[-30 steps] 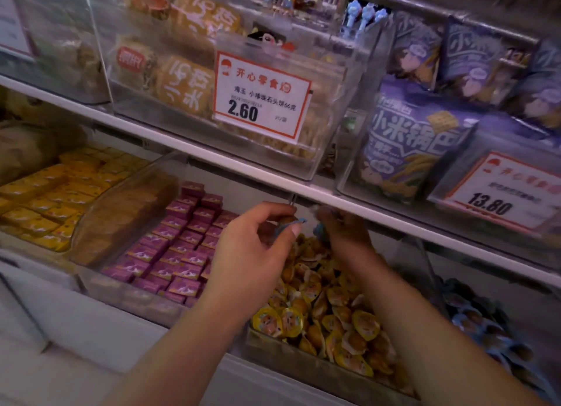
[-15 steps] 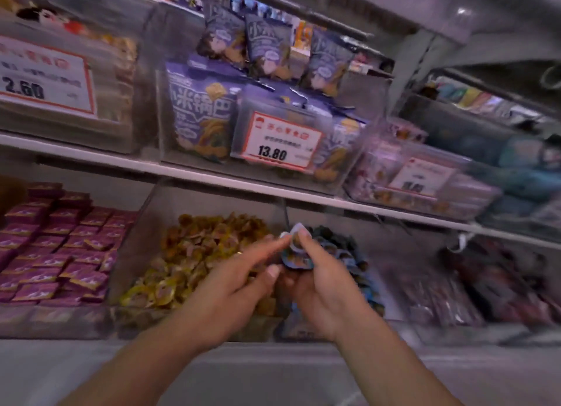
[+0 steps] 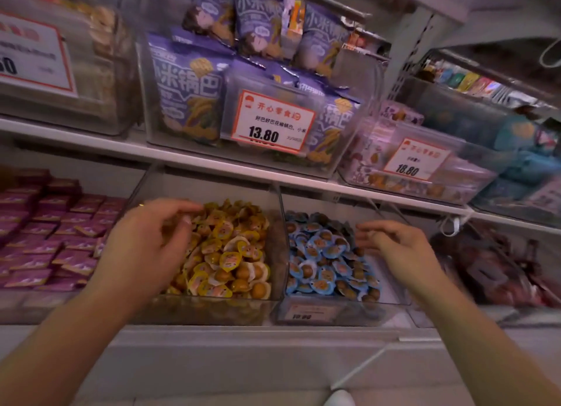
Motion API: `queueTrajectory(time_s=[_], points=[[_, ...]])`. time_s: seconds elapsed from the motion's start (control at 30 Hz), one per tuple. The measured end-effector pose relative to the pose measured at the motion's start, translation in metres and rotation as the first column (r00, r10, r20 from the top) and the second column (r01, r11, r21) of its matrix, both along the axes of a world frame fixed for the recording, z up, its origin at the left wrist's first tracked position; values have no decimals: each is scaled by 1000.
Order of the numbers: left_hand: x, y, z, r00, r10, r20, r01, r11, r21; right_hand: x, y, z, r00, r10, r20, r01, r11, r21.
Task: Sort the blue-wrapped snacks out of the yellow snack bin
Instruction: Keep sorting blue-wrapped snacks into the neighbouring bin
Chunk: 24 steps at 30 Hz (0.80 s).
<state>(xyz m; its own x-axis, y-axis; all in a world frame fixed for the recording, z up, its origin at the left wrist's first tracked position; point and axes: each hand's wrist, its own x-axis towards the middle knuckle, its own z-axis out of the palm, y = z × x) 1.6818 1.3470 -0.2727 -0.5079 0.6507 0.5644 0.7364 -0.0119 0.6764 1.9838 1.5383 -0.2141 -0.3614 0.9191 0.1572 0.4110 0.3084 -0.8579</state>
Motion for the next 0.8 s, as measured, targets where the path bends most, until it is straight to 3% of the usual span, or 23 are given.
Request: queueTrajectory(time_s=[0.1,0.17,0.23,0.27,0.33,0.43,0.53,0.63,0.7,0.73,0.8], points=[[-31,-11,3,983,167,-78,-169,985,-27,-55,-44,4,951,309,28,-310,947,82],[-53,-17,-4,965,260,-26,-261,957,-124,-102,-74,0,809,561,178,-565,824,-30],[-65,-23,-12,940,301,161,-263,939,-220,-146,-93,-10,598,726,341,-716,675,-181],[-68,-26,-15,920,290,265,-228,943,-242,-165,-99,-16,521,757,395,-731,634,-252],[-70,-29,-20,902,231,364,-145,957,-250,-194,-103,-24,473,776,417,-653,627,-425],[-70,-32,-23,932,142,335,-47,960,-277,-215,-99,-37,490,838,241,-540,509,-670],[-72,-29,-23,950,148,274,-44,935,-352,-233,-102,-52,429,895,124,-529,359,-769],[-72,-28,-22,951,149,271,-42,930,-364,-258,-103,-70,366,918,154,-576,354,-737],[-74,-30,-22,951,130,281,-20,932,-362,-273,-92,-76,355,908,222,-571,399,-717],[-75,-32,-22,951,119,287,-7,932,-363,-277,-83,-75,375,885,277,-590,458,-665],[-76,-36,-22,951,97,293,16,933,-360,-280,-56,-68,499,789,358,-615,614,-495]])
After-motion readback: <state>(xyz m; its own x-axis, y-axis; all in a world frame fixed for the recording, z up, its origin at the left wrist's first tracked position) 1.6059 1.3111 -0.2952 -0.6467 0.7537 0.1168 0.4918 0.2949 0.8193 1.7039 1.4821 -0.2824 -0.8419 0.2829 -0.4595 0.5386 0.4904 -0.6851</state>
